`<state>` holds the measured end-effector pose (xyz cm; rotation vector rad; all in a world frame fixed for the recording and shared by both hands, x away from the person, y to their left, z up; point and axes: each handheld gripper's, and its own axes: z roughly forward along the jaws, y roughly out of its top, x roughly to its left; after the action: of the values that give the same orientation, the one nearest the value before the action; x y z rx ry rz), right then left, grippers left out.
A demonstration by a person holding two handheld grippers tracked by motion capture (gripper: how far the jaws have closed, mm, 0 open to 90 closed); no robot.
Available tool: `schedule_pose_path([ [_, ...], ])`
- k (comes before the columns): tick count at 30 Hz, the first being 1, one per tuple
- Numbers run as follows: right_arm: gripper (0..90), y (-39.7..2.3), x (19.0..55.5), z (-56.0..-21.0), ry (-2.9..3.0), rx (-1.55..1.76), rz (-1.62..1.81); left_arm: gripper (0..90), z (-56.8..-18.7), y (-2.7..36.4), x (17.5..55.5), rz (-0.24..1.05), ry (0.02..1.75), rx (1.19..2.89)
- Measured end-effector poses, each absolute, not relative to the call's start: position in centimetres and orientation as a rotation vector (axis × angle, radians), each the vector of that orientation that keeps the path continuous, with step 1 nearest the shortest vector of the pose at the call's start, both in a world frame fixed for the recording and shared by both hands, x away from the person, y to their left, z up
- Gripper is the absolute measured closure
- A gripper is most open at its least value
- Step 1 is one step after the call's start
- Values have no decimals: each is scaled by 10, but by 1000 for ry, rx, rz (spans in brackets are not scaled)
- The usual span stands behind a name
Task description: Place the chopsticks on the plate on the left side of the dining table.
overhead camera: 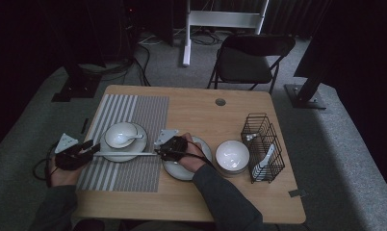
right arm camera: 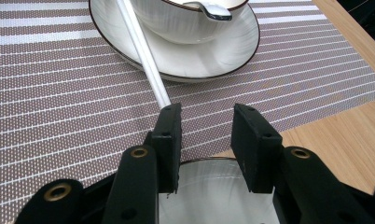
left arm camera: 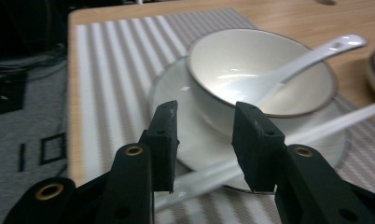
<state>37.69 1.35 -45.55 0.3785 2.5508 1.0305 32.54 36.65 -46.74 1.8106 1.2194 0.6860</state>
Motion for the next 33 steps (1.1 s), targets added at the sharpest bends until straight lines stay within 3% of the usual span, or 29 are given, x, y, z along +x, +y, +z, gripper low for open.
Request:
schedule_pose_path([
  [22, 626, 11, 376, -458, 2548, 397, 1036, 597, -487, 408, 326, 814, 1367, 1793],
  [33, 626, 10, 376, -459, 2545, 396, 1041, 599, -499, 418, 330, 811, 1428, 1791],
])
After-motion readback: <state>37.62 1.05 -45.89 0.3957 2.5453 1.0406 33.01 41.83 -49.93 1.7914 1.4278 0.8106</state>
